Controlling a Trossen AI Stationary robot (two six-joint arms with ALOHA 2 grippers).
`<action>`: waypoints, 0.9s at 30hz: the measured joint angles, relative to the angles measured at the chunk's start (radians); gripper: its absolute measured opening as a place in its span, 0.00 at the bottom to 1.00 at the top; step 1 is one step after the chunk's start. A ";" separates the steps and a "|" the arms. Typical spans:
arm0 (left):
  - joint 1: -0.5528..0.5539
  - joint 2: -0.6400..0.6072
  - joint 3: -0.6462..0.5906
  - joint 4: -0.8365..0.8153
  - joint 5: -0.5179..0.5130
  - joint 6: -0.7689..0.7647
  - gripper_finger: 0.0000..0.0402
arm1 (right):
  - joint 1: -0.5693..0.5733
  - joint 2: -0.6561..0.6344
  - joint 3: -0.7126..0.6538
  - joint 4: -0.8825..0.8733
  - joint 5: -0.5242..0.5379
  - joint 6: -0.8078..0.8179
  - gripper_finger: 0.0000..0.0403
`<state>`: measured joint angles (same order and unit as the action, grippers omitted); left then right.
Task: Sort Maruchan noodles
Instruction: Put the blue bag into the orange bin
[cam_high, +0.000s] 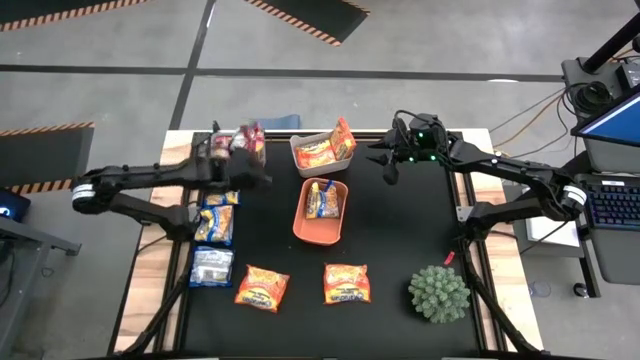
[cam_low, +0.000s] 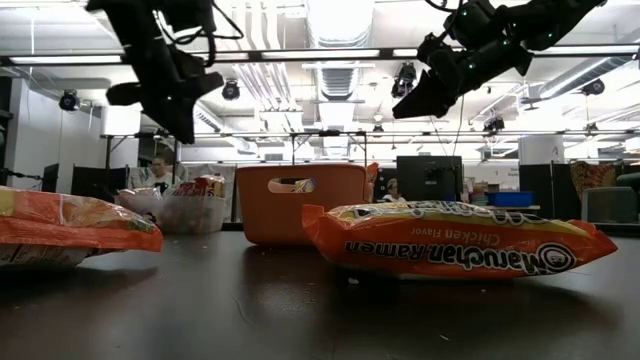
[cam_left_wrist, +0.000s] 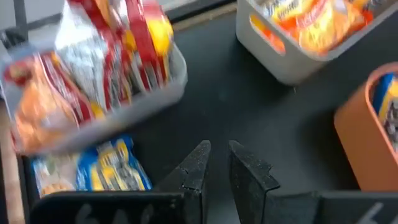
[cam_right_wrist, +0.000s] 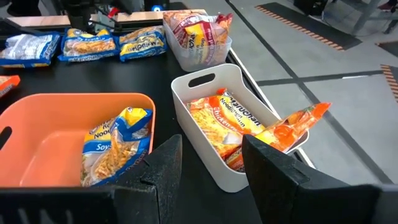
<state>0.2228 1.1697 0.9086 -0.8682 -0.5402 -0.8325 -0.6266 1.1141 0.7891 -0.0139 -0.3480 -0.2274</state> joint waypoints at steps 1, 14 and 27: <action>-0.036 0.008 -0.006 -0.016 -0.015 -0.047 0.09 | 0.000 0.000 0.000 0.000 0.000 0.003 0.39; -0.099 0.156 -0.125 -0.078 0.034 -0.349 0.11 | 0.000 0.000 0.000 0.003 0.000 0.006 0.39; 0.062 0.321 -0.192 -0.096 -0.027 -0.388 0.39 | 0.000 0.000 0.000 0.018 0.000 -0.027 0.39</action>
<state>0.2848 1.4910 0.7166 -0.9639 -0.5672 -1.2210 -0.6266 1.1141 0.7891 0.0045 -0.3480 -0.2543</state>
